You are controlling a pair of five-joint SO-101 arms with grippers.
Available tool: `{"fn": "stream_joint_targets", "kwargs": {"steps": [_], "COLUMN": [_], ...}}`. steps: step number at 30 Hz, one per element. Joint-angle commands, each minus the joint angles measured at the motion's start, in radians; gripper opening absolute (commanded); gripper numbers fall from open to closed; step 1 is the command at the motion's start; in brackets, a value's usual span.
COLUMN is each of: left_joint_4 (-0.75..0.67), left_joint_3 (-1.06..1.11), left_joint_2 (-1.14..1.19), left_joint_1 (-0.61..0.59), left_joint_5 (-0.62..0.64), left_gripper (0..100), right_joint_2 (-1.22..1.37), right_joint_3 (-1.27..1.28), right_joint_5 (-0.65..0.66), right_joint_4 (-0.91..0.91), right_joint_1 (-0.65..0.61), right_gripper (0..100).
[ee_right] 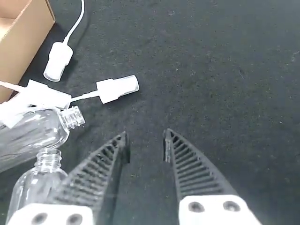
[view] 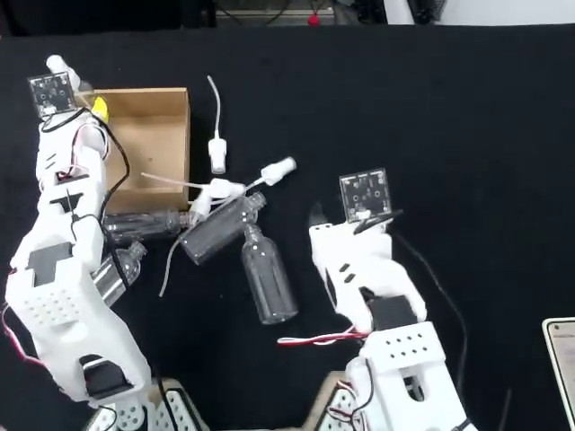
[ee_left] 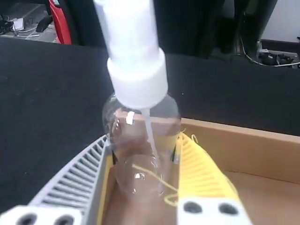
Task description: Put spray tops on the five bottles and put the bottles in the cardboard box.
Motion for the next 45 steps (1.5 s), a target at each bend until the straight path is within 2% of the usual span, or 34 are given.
{"fn": "stream_joint_targets", "kwargs": {"steps": [1, 8, 14, 26, 31, 45], "left_joint_4": [-0.026, -0.025, 0.091, 0.092, 0.095, 0.095], "left_joint_3": [-0.067, -0.064, -0.108, -0.104, -0.101, -0.101], "left_joint_2": [-0.011, -0.018, -0.034, -0.029, -0.029, -0.038], "left_joint_1": [-0.022, -0.025, -0.024, -0.022, -0.028, -0.021], "left_joint_5": [0.002, 0.002, 0.003, 0.003, 0.003, 0.002], "left_gripper": [16, 17, 17, 18, 26, 22], "right_joint_2": [0.004, 0.004, 0.004, 0.004, 0.004, 0.004], "right_joint_3": [-0.008, -0.007, -0.008, -0.010, -0.010, -0.010], "right_joint_5": [0.011, 0.011, 0.011, 0.011, 0.011, 0.011], "right_joint_4": [-0.028, -0.028, -0.029, -0.026, -0.026, -0.026], "right_joint_1": [-0.014, -0.014, -0.014, -0.014, -0.014, -0.014], "right_gripper": [12.1, 12.1, 12.1, 12.1, 12.1, 12.1]}}
